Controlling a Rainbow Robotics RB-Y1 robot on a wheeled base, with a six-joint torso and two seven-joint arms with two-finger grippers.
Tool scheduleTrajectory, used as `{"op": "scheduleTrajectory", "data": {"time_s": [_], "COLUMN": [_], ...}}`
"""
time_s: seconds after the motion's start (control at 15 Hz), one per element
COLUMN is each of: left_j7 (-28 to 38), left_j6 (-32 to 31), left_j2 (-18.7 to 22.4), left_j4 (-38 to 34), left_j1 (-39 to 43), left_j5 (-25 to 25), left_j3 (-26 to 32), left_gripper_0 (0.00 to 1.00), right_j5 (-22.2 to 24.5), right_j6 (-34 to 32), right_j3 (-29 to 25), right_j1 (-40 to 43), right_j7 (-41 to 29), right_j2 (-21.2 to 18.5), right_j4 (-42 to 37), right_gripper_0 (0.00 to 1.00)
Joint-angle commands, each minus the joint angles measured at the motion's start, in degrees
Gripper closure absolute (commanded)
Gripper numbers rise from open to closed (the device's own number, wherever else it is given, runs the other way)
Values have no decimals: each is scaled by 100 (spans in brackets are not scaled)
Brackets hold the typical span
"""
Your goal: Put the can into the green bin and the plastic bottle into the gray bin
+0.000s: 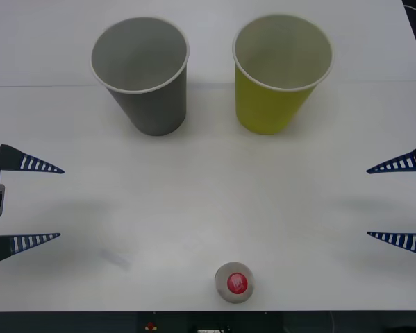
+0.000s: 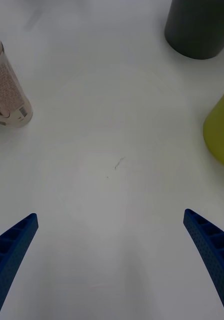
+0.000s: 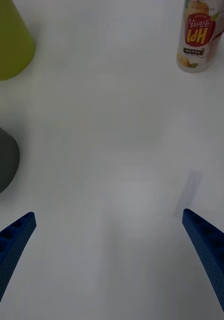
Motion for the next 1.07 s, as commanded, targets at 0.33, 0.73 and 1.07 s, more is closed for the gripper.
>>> {"op": "scheduleTrajectory", "data": {"time_s": [0.33, 0.73, 1.07], "left_j7": [0, 0, 0], "left_j6": [0, 0, 0], "left_j2": [0, 0, 0], "left_j4": [0, 0, 0], "left_j1": [0, 0, 0], "left_j5": [0, 0, 0], "left_j3": [0, 0, 0], "left_gripper_0": [0, 0, 0], "right_j5": [-240, -478, -1093], "right_j6": [22, -294, -725], "right_j3": [-29, 524, 1570], "right_j1": [20, -410, -1131], "right_j7": [131, 1019, 1792], "right_j2": [58, 58, 58], "right_j4": [118, 672, 1568], "right_gripper_0": [0, 0, 0]}}
